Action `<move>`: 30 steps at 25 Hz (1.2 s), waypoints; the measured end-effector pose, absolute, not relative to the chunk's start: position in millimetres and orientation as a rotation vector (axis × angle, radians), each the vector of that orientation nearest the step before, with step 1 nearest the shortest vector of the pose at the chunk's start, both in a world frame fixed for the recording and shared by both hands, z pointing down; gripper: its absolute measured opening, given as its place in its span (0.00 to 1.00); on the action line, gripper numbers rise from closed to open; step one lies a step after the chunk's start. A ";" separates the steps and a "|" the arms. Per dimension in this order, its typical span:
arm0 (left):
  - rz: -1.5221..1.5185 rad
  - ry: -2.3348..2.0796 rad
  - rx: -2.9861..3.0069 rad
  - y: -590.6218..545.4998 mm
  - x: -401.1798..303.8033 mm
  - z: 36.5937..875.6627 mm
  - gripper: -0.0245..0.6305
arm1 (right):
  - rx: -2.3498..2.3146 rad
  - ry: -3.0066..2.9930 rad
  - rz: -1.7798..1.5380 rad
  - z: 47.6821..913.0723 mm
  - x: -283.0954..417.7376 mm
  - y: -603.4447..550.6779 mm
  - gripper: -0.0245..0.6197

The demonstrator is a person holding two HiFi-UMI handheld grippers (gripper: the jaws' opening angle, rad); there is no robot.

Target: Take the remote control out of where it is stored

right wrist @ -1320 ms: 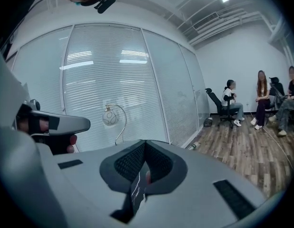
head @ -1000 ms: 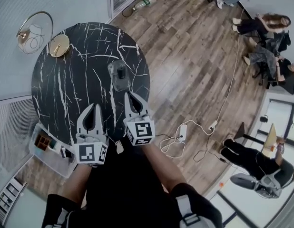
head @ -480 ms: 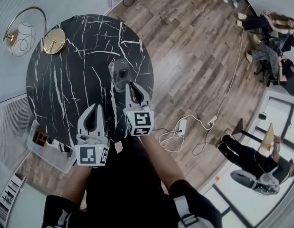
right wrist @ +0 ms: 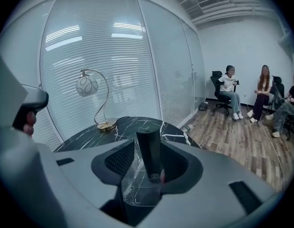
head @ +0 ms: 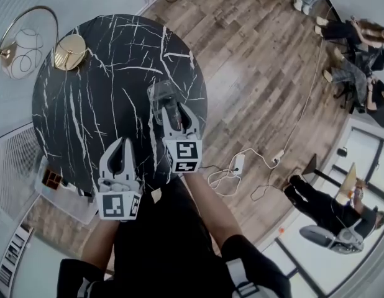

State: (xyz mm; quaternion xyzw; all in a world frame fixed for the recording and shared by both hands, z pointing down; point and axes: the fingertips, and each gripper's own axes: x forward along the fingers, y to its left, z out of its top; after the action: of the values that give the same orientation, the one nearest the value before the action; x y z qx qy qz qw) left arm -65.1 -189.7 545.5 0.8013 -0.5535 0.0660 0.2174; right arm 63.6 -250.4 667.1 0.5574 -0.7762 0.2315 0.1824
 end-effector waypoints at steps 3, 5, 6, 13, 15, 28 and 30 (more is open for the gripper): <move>0.189 -1.528 2.215 -192.1 -69.4 550.0 0.05 | 1.560 -2.187 0.650 673.1 62.4 -260.3 0.31; 0.199 -1.525 2.214 -192.4 -72.4 554.0 0.05 | 1.559 -2.185 0.650 675.6 61.4 -265.2 0.33; 0.203 -1.524 2.210 -192.6 -73.7 555.8 0.05 | 1.557 -2.186 0.648 676.7 60.6 -267.6 0.33; 0.207 -1.527 2.168 -194.9 -79.6 564.5 0.05 | 1.550 -2.162 0.622 684.7 57.2 -280.4 0.34; 0.214 -1.527 2.172 -195.3 -80.0 566.7 0.05 | 1.558 -2.165 0.606 684.1 57.8 -282.3 0.34; 0.200 -1.557 2.174 -189.0 -76.7 554.5 0.05 | 1.575 -2.207 0.559 657.7 60.0 -280.1 0.32; 0.196 -1.564 2.181 -184.2 -73.6 547.9 0.05 | 1.578 -2.226 0.544 646.5 60.4 -277.5 0.32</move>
State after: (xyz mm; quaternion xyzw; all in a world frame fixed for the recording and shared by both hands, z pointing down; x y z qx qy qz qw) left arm -73.6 -184.2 547.9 0.7900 -0.5664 0.0712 0.2235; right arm 60.4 -277.5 646.5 0.5581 -0.7872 0.1923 0.1785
